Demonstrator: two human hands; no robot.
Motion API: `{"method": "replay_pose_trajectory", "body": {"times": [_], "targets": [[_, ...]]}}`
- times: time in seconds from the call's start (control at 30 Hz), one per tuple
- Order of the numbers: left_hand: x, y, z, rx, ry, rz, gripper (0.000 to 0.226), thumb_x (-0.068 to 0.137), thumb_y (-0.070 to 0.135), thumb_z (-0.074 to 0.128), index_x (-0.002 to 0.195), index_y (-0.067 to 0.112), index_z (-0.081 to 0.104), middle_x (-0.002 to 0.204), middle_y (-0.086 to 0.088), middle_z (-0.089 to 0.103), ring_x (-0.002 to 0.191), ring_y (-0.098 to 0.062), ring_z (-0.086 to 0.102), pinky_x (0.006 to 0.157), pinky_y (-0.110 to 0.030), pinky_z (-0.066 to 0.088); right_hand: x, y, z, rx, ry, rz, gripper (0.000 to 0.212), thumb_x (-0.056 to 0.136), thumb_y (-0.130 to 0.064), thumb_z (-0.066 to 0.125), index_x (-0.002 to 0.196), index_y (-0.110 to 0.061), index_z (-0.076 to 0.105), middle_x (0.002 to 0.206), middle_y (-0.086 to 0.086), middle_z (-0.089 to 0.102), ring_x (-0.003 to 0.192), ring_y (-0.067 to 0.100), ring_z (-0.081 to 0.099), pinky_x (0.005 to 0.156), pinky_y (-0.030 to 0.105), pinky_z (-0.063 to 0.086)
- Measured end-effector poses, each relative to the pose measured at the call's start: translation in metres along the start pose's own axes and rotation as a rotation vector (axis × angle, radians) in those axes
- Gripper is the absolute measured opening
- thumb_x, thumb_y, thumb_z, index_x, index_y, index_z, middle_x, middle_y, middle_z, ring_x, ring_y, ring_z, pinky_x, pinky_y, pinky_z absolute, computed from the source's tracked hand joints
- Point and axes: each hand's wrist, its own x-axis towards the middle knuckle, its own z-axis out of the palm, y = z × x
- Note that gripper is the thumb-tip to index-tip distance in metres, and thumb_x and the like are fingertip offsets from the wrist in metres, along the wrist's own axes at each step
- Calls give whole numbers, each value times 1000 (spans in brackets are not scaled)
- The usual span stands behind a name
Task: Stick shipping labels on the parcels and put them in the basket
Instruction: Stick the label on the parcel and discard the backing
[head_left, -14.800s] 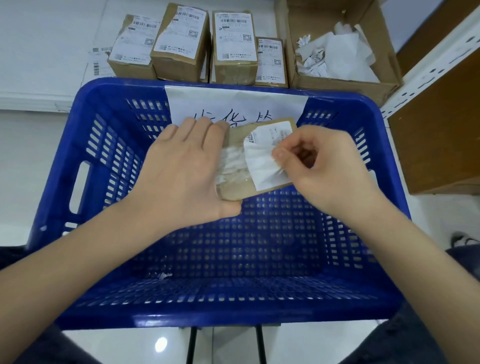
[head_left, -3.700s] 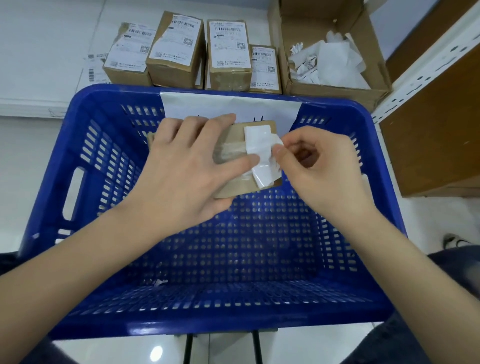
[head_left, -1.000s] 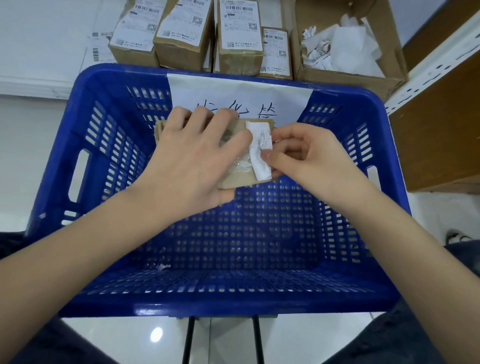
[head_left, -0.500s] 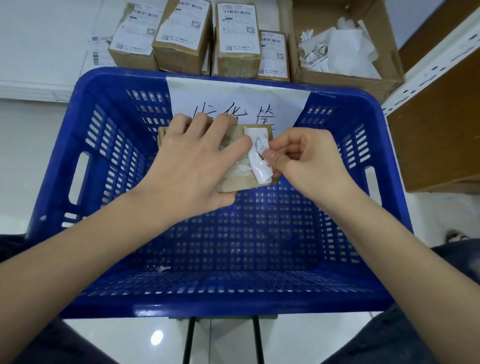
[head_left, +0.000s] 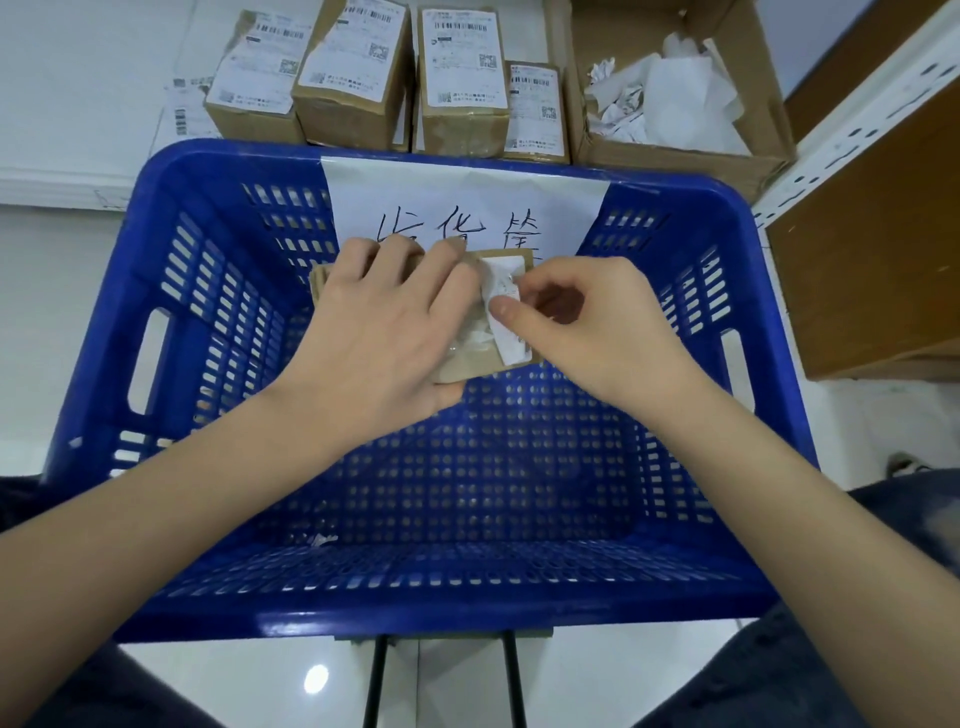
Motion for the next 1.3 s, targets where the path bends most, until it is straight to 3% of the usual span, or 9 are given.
{"method": "replay_pose_trajectory", "body": {"times": [0.17, 0.27, 0.37, 0.47, 0.67, 0.83, 1.03, 1.17, 1.3], "targets": [[1, 1, 4, -16, 4, -68, 70, 60, 45, 69, 111, 2, 49, 113, -16, 59, 83, -34, 57, 70, -41, 36, 1, 1, 10, 133, 80, 115, 12, 88, -22, 67, 76, -22, 66, 77, -18, 58, 78, 7, 58, 76, 21, 47], [1, 2, 4, -14, 18, -93, 79, 58, 48, 72, 117, 1, 47, 113, -16, 59, 85, -34, 57, 71, -41, 34, 1, -1, 5, 149, 83, 123, 16, 87, -19, 68, 72, -25, 66, 73, -18, 63, 69, 1, 61, 74, 22, 51], [-1, 4, 6, 19, -37, -150, 96, 57, 54, 65, 133, -1, 45, 113, -18, 58, 90, -35, 57, 75, -43, 35, 0, -3, 2, 192, 63, 135, 12, 87, -16, 68, 77, -13, 73, 77, -3, 71, 71, 11, 64, 74, 27, 53], [-4, 10, 7, -9, -113, -239, 104, 52, 58, 58, 137, 0, 45, 107, -18, 58, 88, -37, 56, 74, -44, 42, -1, -5, 3, 194, 45, 124, 12, 87, -15, 69, 76, -12, 73, 77, 1, 72, 70, 14, 65, 72, 29, 54], [-2, 6, 8, -16, -59, -214, 101, 56, 63, 38, 135, 0, 45, 104, -18, 58, 86, -35, 55, 73, -42, 39, -3, -5, -1, 252, 39, 157, 14, 87, -14, 68, 74, -14, 71, 75, 4, 71, 68, 14, 63, 73, 31, 54], [-2, 5, 6, -8, -45, -194, 100, 58, 63, 40, 137, 1, 45, 105, -17, 58, 87, -34, 54, 75, -43, 37, 0, 0, -4, 333, 52, 216, 22, 89, -9, 64, 68, -15, 68, 79, 14, 70, 79, 30, 66, 83, 48, 54], [-3, -3, -6, 20, 12, -126, 92, 64, 60, 52, 140, 10, 42, 108, -19, 57, 89, -36, 54, 76, -44, 30, 1, -2, -10, 604, -8, 353, 22, 91, -3, 59, 70, -6, 66, 72, 6, 68, 71, 13, 65, 78, 25, 57], [-2, -15, -18, 47, 64, -2, 88, 61, 52, 69, 140, 28, 38, 121, -25, 54, 96, -40, 51, 79, -47, 30, 4, -3, -12, 881, -62, 476, 10, 90, -2, 59, 85, 2, 67, 79, 8, 71, 73, 15, 69, 74, 24, 57], [-1, -19, -21, -17, 51, -1, 78, 62, 49, 74, 133, 32, 47, 128, -25, 51, 98, -42, 51, 80, -49, 35, 8, -7, -17, 817, -26, 382, 8, 88, -6, 63, 87, -2, 69, 83, 8, 72, 77, 16, 70, 71, 24, 58]]}}
